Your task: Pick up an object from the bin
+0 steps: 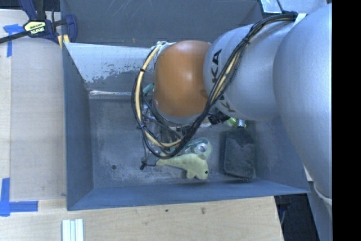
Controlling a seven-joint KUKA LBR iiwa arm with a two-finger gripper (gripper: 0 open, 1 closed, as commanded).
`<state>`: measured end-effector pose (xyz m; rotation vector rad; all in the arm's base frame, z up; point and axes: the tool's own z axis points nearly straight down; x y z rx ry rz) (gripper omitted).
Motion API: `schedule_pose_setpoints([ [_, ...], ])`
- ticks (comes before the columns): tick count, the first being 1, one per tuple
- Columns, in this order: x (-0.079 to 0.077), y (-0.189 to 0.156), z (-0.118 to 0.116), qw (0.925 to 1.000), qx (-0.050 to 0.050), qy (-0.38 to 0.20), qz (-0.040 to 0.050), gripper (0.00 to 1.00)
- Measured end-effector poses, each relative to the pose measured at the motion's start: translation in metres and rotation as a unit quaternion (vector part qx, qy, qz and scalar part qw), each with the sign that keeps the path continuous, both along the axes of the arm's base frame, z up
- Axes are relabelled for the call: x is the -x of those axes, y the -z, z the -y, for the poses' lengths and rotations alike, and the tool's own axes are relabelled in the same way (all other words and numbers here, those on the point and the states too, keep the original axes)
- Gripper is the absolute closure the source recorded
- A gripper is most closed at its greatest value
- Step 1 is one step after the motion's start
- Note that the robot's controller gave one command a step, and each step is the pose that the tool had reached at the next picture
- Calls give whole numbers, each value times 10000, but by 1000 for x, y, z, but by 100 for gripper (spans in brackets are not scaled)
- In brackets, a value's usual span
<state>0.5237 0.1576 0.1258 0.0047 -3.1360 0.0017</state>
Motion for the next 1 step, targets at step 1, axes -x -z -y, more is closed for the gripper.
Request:
schedule_pose_setpoints([
  [1, -2, -5, 0, 10000, -9, 12, 36, 0],
])
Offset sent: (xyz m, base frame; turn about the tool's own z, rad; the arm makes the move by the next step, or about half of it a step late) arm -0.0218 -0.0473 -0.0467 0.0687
